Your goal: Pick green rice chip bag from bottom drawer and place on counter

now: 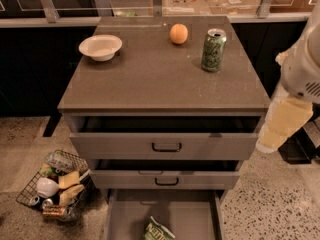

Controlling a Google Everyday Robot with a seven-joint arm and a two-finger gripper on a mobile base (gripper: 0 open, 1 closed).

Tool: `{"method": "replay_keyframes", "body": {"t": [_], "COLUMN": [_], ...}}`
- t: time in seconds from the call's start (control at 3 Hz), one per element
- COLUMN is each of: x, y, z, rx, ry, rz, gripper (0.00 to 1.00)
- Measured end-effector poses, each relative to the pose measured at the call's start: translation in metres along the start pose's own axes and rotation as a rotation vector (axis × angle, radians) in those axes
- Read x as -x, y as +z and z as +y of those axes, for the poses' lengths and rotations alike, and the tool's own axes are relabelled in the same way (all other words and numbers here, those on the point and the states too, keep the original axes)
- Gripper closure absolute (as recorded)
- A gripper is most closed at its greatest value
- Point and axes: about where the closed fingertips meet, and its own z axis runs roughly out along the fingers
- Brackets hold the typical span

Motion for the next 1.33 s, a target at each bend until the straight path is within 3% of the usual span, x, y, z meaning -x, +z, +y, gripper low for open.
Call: {"method": "replay_keyframes", "body": {"t": [0.33,0.67,1.0,1.33], "x": [-0.022,-0.072,-0.114,-0.098], "y": [0.037,0.096,0.142,0.169], "z": [0.022,0.086,0.128,0.174], "rx": [-0.022,0.018,0.037,0.111], "ry": [0.043,0.089,0.202,0.235], "rz": [-0.001,-0.103,-0.207,-0.354], "gripper": [0.0,0.0,0.0,0.0]}}
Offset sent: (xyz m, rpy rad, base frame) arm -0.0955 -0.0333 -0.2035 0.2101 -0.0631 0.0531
